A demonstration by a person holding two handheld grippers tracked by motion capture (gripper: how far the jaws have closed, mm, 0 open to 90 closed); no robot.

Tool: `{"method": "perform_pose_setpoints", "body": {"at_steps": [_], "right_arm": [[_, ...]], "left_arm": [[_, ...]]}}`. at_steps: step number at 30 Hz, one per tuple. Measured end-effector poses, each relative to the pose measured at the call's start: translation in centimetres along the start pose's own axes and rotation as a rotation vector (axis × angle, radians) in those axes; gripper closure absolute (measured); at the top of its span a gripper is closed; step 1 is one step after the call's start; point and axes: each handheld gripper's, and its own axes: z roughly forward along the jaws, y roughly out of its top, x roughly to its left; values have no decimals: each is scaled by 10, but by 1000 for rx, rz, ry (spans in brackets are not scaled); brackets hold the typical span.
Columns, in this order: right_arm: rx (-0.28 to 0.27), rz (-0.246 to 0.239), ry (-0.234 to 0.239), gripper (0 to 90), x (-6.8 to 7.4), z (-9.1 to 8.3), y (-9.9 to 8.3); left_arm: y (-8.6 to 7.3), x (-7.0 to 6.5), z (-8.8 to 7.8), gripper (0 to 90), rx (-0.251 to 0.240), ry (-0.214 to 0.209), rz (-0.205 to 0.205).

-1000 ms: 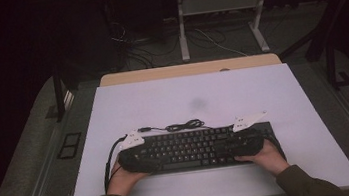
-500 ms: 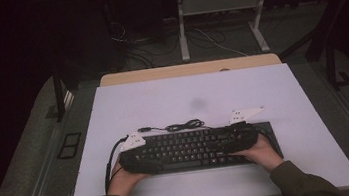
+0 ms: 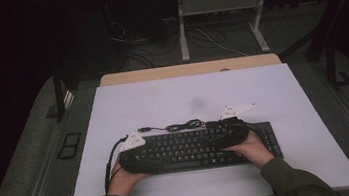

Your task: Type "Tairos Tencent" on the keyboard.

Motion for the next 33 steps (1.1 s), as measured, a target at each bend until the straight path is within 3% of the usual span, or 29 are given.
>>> {"method": "perform_pose_setpoints", "body": {"at_steps": [10,17,20,22,23,26,31,33], "right_arm": [[-12,2,-5,254,1,1,1],[-8,5,-7,247,1,1,-1],[-3,4,-7,246,2,2,-2],[-2,3,-7,246,2,3,-2],[1,1,-9,246,2,3,-2],[3,-2,-8,246,2,3,-2],[3,2,-13,246,2,3,-3],[4,1,-14,246,2,3,-3]], "left_arm": [[0,2,-5,258,-9,17,6],[-1,6,-11,423,-3,36,13],[-2,8,-13,537,7,64,19],[-3,10,-14,565,16,75,16],[-3,11,-14,634,18,75,12],[-4,14,-16,689,29,74,0],[-5,16,-18,876,49,60,-14],[-6,18,-18,887,64,52,-16]]}}
